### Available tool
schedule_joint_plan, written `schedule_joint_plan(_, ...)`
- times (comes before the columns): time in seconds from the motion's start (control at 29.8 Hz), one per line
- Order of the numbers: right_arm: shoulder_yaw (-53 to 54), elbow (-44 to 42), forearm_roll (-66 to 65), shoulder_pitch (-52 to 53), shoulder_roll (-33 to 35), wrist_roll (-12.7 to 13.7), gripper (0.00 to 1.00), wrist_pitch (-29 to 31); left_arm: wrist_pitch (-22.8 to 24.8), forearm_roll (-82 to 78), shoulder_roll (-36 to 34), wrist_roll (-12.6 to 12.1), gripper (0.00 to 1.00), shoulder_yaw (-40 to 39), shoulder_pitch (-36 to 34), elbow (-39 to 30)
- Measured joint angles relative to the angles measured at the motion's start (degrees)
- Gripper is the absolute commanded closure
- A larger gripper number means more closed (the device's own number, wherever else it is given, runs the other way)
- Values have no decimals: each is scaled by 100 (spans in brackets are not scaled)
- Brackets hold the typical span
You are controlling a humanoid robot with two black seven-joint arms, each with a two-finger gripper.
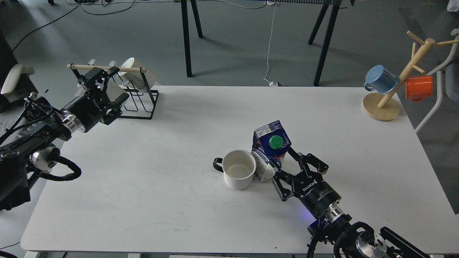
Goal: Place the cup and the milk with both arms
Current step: 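Set the carton down beside the mug and open the right gripper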
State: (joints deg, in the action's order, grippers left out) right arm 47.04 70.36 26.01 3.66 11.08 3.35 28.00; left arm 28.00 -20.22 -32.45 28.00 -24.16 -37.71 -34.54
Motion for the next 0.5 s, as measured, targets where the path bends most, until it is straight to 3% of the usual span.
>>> schedule_joint_plan(0.17, 6, 27, 2, -13, 4, 0, 26, 0, 0, 0, 1, 0, 6, 7, 0, 0)
schedule_joint_plan(0.27, 7, 58, 5, -42, 10, 0, 3, 0, 0, 0, 2, 0, 6, 8, 0, 0)
schedule_joint_plan(0.5, 83, 497, 1, -460, 245, 6, 3, 0, 0, 0, 60, -1, 6, -8, 0, 0)
